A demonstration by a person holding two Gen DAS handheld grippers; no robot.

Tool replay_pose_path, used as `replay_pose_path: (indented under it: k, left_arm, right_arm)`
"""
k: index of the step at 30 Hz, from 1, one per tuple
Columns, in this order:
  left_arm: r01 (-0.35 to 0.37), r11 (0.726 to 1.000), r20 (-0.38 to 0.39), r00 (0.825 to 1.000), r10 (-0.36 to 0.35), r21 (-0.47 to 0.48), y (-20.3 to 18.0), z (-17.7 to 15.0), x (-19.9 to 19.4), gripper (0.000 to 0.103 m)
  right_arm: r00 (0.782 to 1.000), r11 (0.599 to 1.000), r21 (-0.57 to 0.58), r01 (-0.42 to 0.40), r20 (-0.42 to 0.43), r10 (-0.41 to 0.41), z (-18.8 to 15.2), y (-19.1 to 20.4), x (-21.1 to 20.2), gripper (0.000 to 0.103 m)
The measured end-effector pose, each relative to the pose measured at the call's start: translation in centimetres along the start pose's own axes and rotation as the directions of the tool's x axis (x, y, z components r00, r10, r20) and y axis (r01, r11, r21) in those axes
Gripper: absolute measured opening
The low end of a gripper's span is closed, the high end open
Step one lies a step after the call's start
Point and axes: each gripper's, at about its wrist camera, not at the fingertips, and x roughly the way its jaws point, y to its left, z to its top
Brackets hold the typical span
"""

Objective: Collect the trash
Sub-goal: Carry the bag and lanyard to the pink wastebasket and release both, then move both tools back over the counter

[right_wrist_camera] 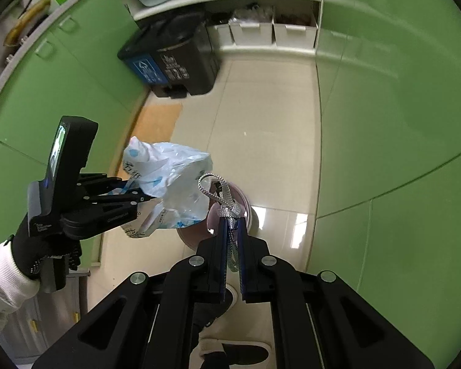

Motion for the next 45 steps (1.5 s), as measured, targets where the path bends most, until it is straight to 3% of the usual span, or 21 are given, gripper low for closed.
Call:
replay_pose_path:
  k: [2, 4, 7, 19, 28, 31, 32, 33, 35, 38, 42, 45]
  left_arm:
    - [0.002, 1.000, 0.000, 1.000, -0.002, -0.004, 0.2, -0.2, 1.3, 0.067]
    - [0.013, 1.000, 0.010, 1.000, -0.013, -0.014, 0.4, -0.2, 1.8, 0.091]
    - [0.013, 1.000, 0.012, 1.000, -0.013, -0.025, 0.7, -0.4, 2.2, 0.099]
    - [-0.032, 0.996, 0.056, 0.998, 0.036, -0.081, 5.0, -0.2, -1.4, 0.100]
    - [-0.045, 0.986, 0.098, 0.993, 0.062, -0.158, 9.3, -1.6, -2.7, 0.100]
    - [-0.052, 0.983, 0.110, 0.991, 0.073, -0.178, 10.2, -2.1, -3.1, 0.100]
    - [-0.053, 0.981, 0.113, 0.991, 0.075, -0.187, 10.5, -2.2, -3.2, 0.100]
    - [-0.053, 0.980, 0.116, 0.990, 0.076, -0.192, 10.7, -2.3, -3.4, 0.100]
    - [-0.057, 0.978, 0.128, 0.988, 0.084, -0.201, 11.0, -2.5, -3.9, 0.100]
    - [-0.057, 0.976, 0.139, 0.986, 0.088, -0.210, 11.2, -2.7, -4.8, 0.100]
    - [-0.047, 0.977, 0.136, 0.988, 0.076, -0.206, 10.4, -2.4, -6.7, 0.100]
    - [-0.034, 0.980, 0.136, 0.989, 0.061, -0.194, 9.3, -1.9, -8.9, 0.100]
  right_arm:
    - [1.000, 1.000, 0.010, -0.002, -0.004, 0.003, -0.4, -0.2, 1.2, 0.006]
    - [1.000, 1.000, 0.009, -0.004, -0.009, 0.004, -0.5, 0.0, 2.1, 0.006]
    - [1.000, 1.000, 0.006, -0.010, -0.021, 0.010, -0.6, 0.3, 3.2, 0.006]
    - [0.994, 0.994, -0.065, -0.084, -0.079, 0.079, 0.8, 5.1, 8.1, 0.006]
    - [0.983, 0.986, -0.102, -0.129, -0.145, 0.114, 1.5, 7.5, 15.4, 0.007]
    - [0.984, 0.986, -0.120, -0.112, -0.153, 0.094, 1.6, 7.7, 16.8, 0.016]
    - [0.985, 0.987, -0.121, -0.105, -0.151, 0.086, 1.6, 7.8, 17.1, 0.035]
    - [0.986, 0.988, -0.119, -0.104, -0.145, 0.086, 1.6, 7.7, 17.2, 0.061]
    - [0.989, 0.989, -0.115, -0.097, -0.119, 0.083, 1.6, 7.6, 16.8, 0.086]
    - [0.991, 0.990, -0.115, -0.077, -0.114, 0.063, 1.5, 7.4, 16.2, 0.094]
    - [0.993, 0.994, -0.090, -0.054, -0.112, 0.043, 1.8, 7.1, 14.0, 0.095]
    - [0.995, 0.997, -0.065, -0.038, -0.095, 0.032, 2.1, 7.0, 10.2, 0.095]
